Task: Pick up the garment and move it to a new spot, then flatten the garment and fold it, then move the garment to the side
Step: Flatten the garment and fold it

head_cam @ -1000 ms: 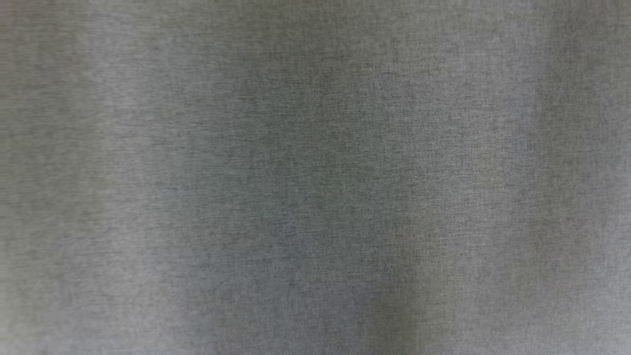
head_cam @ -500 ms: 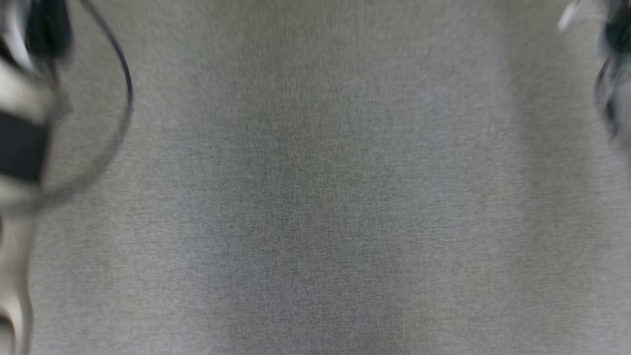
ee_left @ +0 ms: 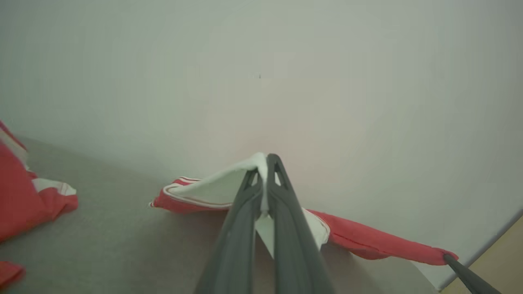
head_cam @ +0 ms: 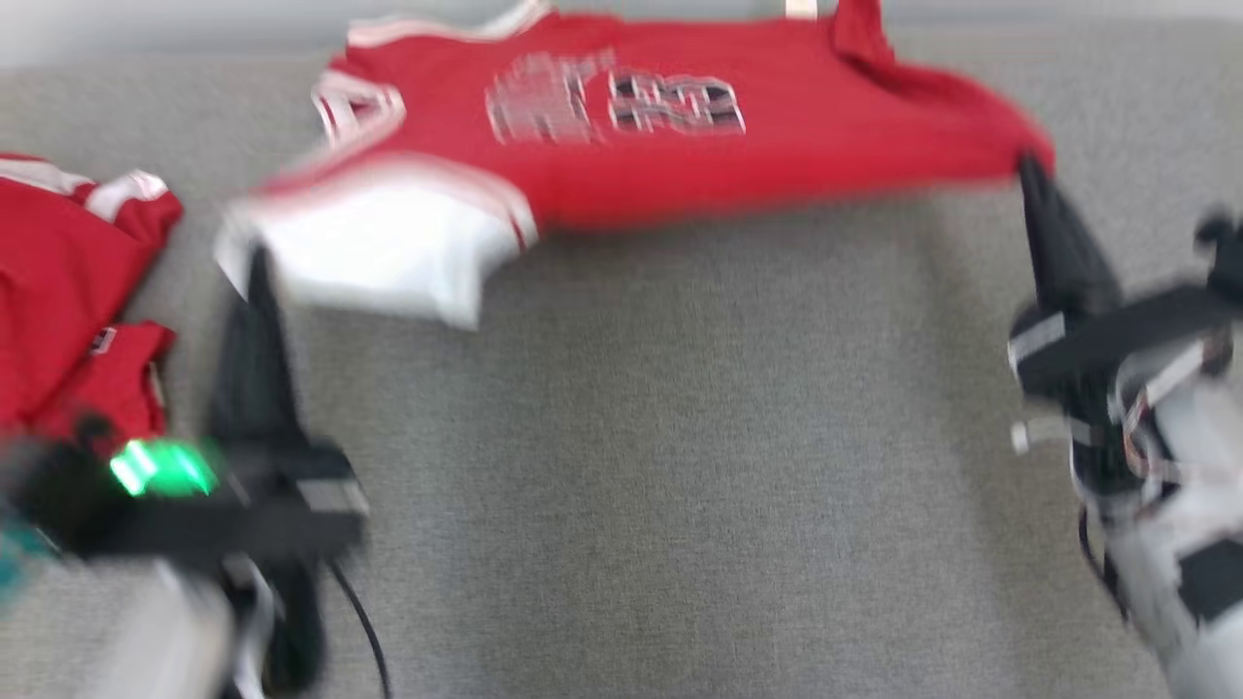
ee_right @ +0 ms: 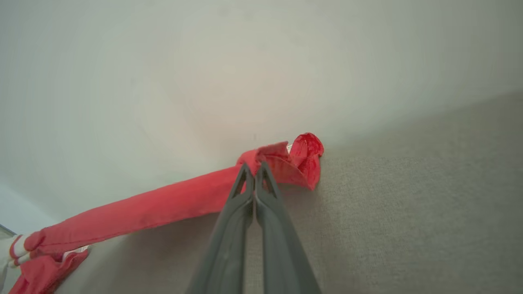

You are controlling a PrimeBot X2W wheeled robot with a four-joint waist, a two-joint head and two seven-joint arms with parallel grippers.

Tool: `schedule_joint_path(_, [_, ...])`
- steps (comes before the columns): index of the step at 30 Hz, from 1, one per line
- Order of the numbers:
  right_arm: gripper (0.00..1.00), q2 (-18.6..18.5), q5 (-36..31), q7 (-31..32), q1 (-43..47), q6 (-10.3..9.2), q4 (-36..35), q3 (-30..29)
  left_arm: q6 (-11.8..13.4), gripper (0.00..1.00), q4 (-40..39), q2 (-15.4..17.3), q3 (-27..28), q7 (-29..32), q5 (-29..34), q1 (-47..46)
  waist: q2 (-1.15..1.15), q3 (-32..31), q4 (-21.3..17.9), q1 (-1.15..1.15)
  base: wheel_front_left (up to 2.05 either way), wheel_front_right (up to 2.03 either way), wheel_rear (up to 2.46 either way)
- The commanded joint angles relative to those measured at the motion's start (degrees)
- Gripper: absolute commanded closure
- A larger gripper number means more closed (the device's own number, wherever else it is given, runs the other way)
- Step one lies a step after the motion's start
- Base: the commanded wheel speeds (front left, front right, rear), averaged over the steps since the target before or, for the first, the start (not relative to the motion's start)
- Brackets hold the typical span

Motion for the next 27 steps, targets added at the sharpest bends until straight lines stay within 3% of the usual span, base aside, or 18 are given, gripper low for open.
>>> schedule_joint_path(1, [1.00,-0.2,0.8,0.2,5.7,-0.13,-1.8,-1.6,0.3,1.00,-2.0,-0.8,-1.5,-0.2,0.0,6.2,0.02,-5.2,1.6,0.03,0.00,0.00,0.00])
schedule_joint_path(8, [1.00,0.8,1.6,1.1,19.6,-0.13,-6.2,-7.6,1.3,1.00,-4.3,-2.9,-2.4,-0.2,-0.6,19.1,0.02,-8.4,2.3,0.03,0.00,0.00,0.00])
schedule_joint_path(15, [1.00,3.2,-1.1,4.3,33.2,-0.13,-8.5,-13.7,-0.1,1.00,-1.5,-5.7,-3.1,-0.2,-0.5,29.1,0.02,-11.9,2.2,0.03,0.00,0.00,0.00])
schedule_joint_path(20, [1.00,5.0,-5.0,7.2,40.6,-0.13,-10.2,-17.5,-0.5,1.00,0.8,-7.5,-3.8,-0.2,0.3,34.1,0.02,-14.1,2.2,0.03,0.00,0.00,0.00])
schedule_joint_path(27, [1.00,8.1,-10.1,12.4,49.1,-0.13,-13.7,-23.7,-1.3,1.00,3.2,-7.5,-4.0,-0.2,0.4,37.4,0.02,-15.4,2.9,0.03,0.00,0.00,0.00])
